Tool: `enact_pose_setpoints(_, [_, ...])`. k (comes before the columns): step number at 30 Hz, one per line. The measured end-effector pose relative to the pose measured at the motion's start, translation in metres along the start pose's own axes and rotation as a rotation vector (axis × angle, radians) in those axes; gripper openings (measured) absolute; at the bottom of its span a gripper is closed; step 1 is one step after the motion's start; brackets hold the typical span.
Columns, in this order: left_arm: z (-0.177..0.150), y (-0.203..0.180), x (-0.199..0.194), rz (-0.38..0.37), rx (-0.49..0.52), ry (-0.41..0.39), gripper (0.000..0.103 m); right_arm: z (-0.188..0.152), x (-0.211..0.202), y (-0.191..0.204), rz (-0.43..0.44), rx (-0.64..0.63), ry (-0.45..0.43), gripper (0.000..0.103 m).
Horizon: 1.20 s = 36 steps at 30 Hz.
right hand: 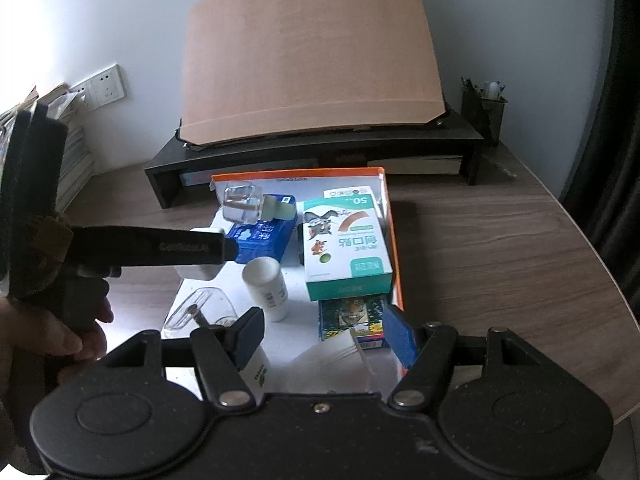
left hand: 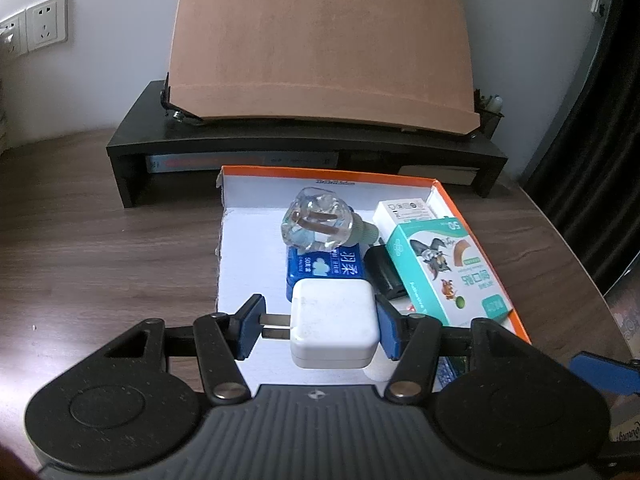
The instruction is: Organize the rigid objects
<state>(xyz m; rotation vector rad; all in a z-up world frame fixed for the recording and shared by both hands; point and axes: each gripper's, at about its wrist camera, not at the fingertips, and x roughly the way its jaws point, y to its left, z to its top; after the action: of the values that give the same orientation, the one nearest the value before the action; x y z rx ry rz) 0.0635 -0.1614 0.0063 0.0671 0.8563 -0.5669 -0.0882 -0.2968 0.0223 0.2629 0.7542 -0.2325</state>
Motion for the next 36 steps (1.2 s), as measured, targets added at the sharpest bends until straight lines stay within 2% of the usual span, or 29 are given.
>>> enact_pose_setpoints(5, [0.001, 0.001, 0.012, -0.03, 0.001, 0.046, 0.058, -0.001, -0.005, -0.002, -0.009, 0.008, -0.013, 0.079])
enact_pose_setpoints(15, [0.003, 0.003, -0.001, -0.027, -0.007, 0.031, 0.066, -0.004, -0.014, -0.002, -0.023, 0.019, -0.035, 0.08])
enact_pose_setpoints(18, [0.003, 0.0, -0.015, -0.014, -0.001, 0.02, 0.075, -0.005, -0.019, 0.0, -0.026, 0.02, -0.046, 0.08])
enact_pose_setpoints(20, [0.002, -0.002, -0.027, 0.001, 0.003, 0.008, 0.086, -0.006, -0.023, 0.001, -0.029, 0.021, -0.053, 0.081])
enact_pose_setpoints(27, [-0.009, -0.01, -0.073, 0.059, -0.018, 0.009, 0.103, -0.013, -0.044, 0.004, -0.031, 0.015, -0.074, 0.082])
enact_pose_setpoints(32, [-0.031, -0.019, -0.097, 0.087, -0.033, 0.032, 0.103, -0.022, -0.059, 0.003, -0.034, 0.016, -0.072, 0.083])
enact_pose_setpoints(36, [-0.052, -0.026, -0.1, 0.099, -0.023, 0.08, 0.103, -0.031, -0.063, 0.003, -0.039, 0.016, -0.046, 0.084])
